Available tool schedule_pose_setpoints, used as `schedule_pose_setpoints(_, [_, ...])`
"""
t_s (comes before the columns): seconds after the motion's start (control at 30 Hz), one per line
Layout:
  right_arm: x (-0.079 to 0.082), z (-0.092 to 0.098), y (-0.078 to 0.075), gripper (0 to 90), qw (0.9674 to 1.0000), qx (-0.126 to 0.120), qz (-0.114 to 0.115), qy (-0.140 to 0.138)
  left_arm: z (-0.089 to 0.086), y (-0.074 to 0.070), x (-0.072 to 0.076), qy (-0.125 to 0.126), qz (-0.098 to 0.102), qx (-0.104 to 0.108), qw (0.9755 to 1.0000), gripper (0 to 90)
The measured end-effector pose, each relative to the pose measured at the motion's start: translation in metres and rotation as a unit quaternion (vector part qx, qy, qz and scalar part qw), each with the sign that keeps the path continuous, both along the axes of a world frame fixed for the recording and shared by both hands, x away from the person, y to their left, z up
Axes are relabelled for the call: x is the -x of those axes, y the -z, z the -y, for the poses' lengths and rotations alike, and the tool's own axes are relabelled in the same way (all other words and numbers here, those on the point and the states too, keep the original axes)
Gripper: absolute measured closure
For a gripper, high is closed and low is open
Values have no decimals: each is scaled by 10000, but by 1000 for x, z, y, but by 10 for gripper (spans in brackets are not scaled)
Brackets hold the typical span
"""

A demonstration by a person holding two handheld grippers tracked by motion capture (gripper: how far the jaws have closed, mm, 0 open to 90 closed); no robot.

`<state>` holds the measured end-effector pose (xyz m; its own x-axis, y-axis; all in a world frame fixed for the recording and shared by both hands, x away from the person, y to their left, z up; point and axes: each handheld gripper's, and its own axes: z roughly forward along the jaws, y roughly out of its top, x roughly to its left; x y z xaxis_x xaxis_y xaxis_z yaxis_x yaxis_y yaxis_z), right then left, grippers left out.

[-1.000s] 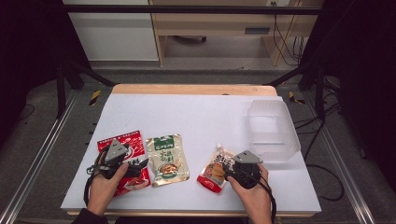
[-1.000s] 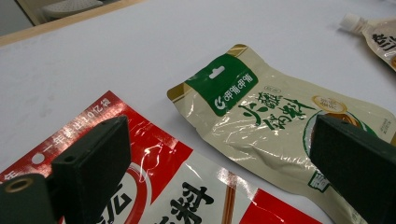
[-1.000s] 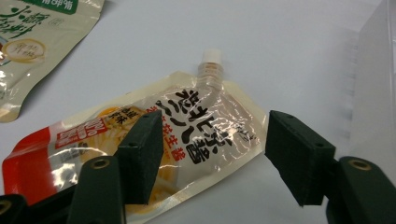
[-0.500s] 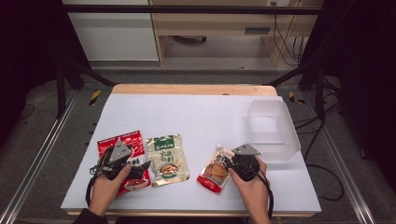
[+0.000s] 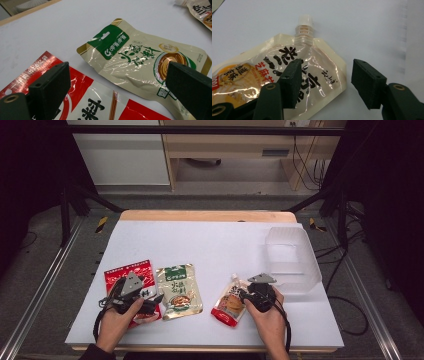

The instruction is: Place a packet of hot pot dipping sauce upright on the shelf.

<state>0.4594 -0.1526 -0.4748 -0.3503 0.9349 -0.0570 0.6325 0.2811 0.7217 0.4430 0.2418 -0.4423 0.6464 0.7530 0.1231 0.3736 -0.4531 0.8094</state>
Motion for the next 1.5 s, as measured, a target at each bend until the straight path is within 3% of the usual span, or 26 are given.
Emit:
schedule_pose_setpoints(0.37, [-4, 2, 4, 418, 9996, -210, -138, 93, 3, 1, 1, 76, -12, -26, 10000, 60])
schedule_pose_setpoints(0.6, [-4, 2, 6, 468, 9990, -386, -200, 86, 4, 1, 1, 94, -25, -68, 9999, 60])
schedule_pose_setpoints(0.7, [-3, 2, 5, 524, 9991, -374, -199, 76, 4, 1, 1, 97, -32, -76, 9999, 60])
schedule_pose_setpoints(1.0, [0, 0, 2, 807, 9992, -291, -195, -181, 5, 2, 1, 113, -34, -94, 9999, 60])
schedule_pose_setpoints(1.13, [2, -2, 1, 838, 9993, -237, -152, -233, 6, 2, 1, 138, -51, -113, 9998, 61])
schedule_pose_setpoints(1.37, [5, -4, -12, 881, 9989, -286, 14, -360, 6, 1, 1, 237, -97, -113, 9996, 76])
schedule_pose_setpoints(1.5, [5, -9, -35, 887, 9969, -347, 244, -658, 11, -4, 1, 448, -152, -102, 9988, 80])
